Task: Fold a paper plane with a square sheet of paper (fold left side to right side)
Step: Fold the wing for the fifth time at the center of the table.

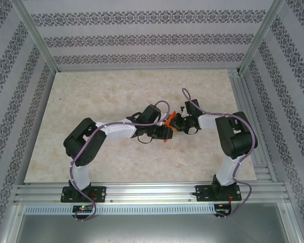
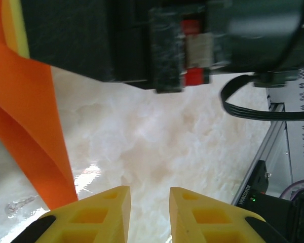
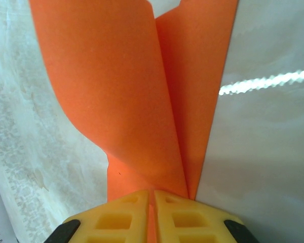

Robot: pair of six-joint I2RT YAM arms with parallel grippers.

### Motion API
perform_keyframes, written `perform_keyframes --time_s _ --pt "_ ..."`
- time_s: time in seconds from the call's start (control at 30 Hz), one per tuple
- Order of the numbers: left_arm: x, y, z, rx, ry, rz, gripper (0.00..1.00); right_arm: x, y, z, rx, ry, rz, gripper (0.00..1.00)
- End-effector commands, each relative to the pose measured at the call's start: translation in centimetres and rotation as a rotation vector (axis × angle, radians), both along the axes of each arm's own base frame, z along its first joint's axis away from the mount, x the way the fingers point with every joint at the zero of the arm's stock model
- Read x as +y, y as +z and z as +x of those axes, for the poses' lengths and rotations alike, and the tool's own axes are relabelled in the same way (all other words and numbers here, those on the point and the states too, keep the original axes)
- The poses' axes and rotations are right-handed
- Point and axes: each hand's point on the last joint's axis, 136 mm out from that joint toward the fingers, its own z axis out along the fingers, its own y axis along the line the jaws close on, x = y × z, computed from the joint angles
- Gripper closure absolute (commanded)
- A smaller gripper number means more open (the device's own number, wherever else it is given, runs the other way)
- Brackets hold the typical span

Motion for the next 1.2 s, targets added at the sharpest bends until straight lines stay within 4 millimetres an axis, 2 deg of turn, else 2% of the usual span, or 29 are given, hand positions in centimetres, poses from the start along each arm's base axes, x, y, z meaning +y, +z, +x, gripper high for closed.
perform_keyframes --time_s 0.0,0.17,0.47,1.17 --pt "-0.6 -0.3 0.5 -0.010 0.000 0.001 0.72 -1.5 -3.8 -2.3 0.112 -0.004 -0.118 0.88" --pt "0.1 -2.2 0.4 0.008 0.011 0.052 0.72 -1.5 -3.7 -2.3 0.111 -0.001 -0.120 0.87" --pt "0.7 -4.1 0.0 0.027 0.008 0.097 0.72 -1.6 -3.6 -2.3 0.111 -0.001 -0.126 0.87" --pt "1.2 -6.5 -1.8 0.074 0.017 0.118 0.72 -1.6 -3.3 -1.9 0.095 0.002 -0.126 0.87"
